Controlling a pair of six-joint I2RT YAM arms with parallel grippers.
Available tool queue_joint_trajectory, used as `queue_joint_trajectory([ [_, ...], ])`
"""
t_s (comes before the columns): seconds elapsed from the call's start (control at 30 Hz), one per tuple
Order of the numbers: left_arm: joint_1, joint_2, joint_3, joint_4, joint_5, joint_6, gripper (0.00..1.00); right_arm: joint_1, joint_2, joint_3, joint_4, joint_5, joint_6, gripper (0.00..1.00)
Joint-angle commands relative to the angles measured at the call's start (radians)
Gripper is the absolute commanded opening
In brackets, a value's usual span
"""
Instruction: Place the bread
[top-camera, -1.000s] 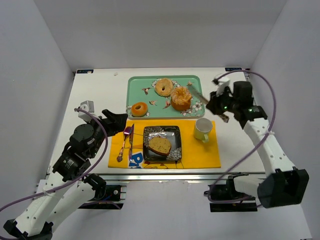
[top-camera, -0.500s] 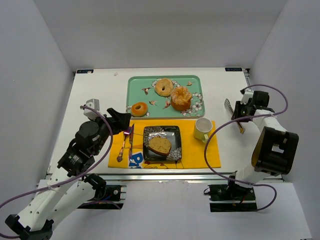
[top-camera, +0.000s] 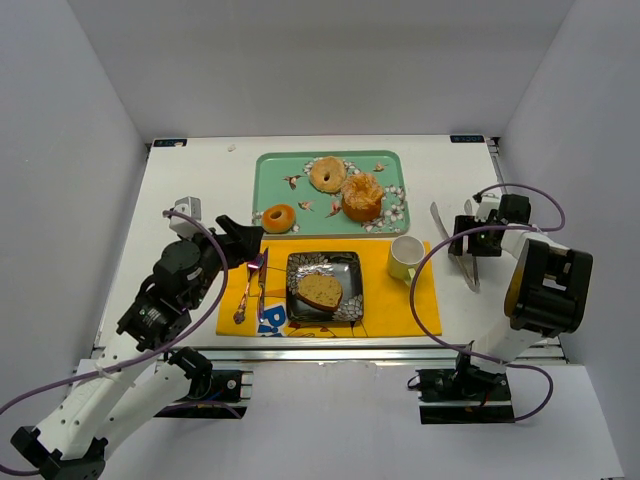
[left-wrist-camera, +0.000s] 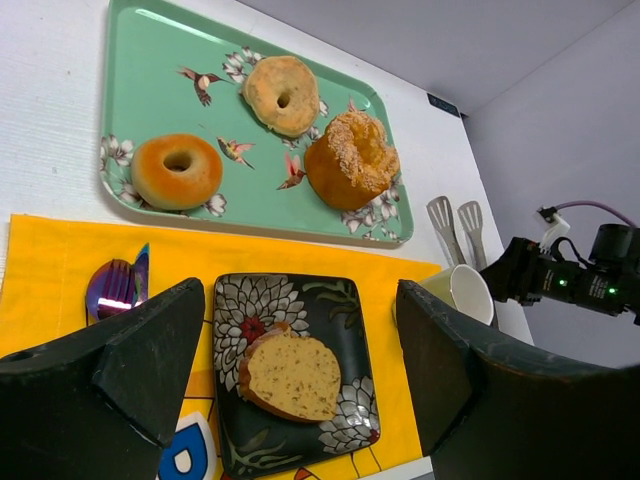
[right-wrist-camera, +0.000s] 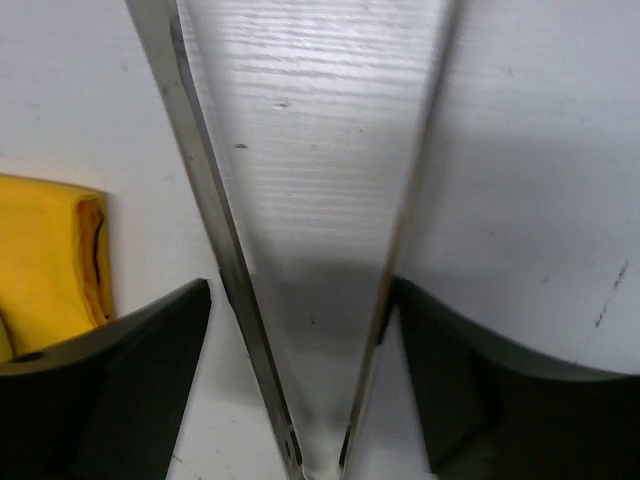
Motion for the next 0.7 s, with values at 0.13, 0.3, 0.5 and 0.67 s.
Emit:
queue_joint_trajectory([
  [0.13,-0.004,0.019,0.024,0.007,-0.008,0.015,0.88,-0.039,-0.089,0.038,-0.106,-0.027,-0.055,0.9],
  [0.3,-0.004,0.01,0.016,0.015,-0.006,0.015,0.89,-0.037,-0.136,0.133,-0.197,0.094,-0.044,0.89],
  [0.5,-0.004,0.002,0.019,0.01,-0.009,0.024,0.9,-0.039,-0.225,0.195,-0.183,0.09,-0.046,0.89],
  [0.67,-0.004,-0.003,0.022,0.012,-0.008,0.027,0.9,-0.037,-0.262,0.293,-0.183,-0.022,-0.038,0.9],
])
